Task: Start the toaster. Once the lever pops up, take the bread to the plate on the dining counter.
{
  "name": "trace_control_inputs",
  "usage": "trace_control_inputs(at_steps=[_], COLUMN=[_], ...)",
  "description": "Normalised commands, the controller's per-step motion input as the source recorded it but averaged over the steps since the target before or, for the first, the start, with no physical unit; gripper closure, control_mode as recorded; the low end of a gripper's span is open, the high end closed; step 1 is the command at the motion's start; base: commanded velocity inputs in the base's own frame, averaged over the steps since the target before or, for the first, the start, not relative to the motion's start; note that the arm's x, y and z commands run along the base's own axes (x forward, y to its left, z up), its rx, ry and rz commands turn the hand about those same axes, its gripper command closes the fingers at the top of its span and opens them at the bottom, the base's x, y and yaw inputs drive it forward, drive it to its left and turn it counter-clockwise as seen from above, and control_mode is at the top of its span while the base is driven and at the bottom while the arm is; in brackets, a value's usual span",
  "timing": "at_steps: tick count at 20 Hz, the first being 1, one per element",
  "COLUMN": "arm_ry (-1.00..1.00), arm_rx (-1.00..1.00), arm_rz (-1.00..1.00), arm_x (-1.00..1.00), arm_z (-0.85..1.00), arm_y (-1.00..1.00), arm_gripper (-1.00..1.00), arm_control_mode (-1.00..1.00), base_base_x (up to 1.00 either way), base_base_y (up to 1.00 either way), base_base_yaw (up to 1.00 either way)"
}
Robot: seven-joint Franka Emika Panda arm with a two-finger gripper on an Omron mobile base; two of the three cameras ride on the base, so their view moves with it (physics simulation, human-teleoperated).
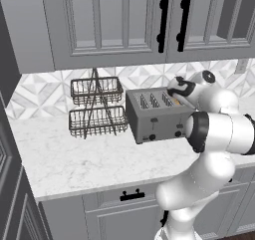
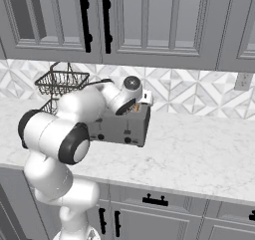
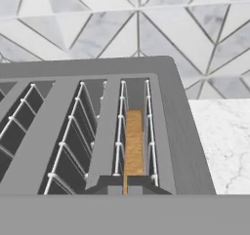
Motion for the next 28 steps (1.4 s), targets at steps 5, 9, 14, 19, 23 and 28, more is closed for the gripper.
trace_control_inputs(at_steps=[5, 9, 14, 19, 23, 28], arm_ry=[0.0, 0.0, 0.0, 0.0, 0.0, 0.0], arm_rx=[0.0, 0.0, 0.0, 0.0, 0.0, 0.0], arm_rz=[0.0, 0.0, 0.0, 0.0, 0.0, 0.0], arm_x=[0.17, 0.14, 0.01, 0.0, 0.0, 0.0], arm_z=[0.0, 0.0, 0.0, 0.0, 0.0, 0.0], arm_y=[0.0, 0.0, 0.0, 0.0, 0.0, 0.0], arm_gripper=[-1.0, -1.0, -1.0, -1.0, -1.0, -1.0], arm_control_mode=[-1.0, -1.0, -1.0, -1.0, -1.0, -1.0], base_base_x=[0.0, 0.0, 0.0, 0.0, 0.0, 0.0], base_base_y=[0.0, 0.0, 0.0, 0.0, 0.0, 0.0], base_base_yaw=[0.0, 0.0, 0.0, 0.0, 0.0, 0.0])
